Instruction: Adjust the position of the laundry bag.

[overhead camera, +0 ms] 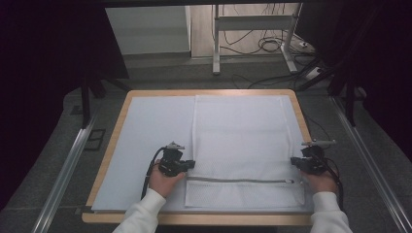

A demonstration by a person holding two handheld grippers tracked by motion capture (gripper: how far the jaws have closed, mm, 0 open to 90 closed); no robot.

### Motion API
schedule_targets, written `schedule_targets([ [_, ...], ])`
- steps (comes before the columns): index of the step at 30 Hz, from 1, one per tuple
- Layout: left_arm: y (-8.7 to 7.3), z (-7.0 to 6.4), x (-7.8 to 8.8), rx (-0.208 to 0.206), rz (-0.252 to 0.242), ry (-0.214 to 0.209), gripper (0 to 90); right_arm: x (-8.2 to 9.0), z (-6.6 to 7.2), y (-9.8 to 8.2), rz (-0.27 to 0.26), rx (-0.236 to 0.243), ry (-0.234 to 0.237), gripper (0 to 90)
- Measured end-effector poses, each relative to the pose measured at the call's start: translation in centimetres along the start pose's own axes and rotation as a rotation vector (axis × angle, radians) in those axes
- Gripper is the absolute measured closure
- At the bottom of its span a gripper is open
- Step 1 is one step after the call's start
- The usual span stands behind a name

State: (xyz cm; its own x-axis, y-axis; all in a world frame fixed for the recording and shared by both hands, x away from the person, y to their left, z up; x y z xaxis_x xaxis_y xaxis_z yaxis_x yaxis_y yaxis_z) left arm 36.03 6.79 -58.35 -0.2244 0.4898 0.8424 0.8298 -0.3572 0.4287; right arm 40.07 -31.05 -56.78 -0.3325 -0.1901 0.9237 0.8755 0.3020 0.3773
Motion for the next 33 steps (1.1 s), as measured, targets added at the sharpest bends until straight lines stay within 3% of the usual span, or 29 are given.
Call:
schedule_targets([
  [33,-1.5,2.0,1.6,0.045,-0.023,0.010,89.7,-0.4,2.3,0.8,-0.006,0.064,0.035,87.8],
])
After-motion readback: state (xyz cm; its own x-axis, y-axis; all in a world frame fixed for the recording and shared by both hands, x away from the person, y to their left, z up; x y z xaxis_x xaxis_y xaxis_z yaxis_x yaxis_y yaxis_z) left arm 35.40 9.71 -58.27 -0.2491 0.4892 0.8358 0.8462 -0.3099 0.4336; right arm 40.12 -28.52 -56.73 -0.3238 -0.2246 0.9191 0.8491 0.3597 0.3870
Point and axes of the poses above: each handheld gripper's, and its own axes: x roughly backward along the jaws, y roughly out of its top, z roughly to its left, the point moved 9 cm from there along -x, roughly forward along the jaws, and after that the axes turned 15 degrees about z, right-handed, at the moved point
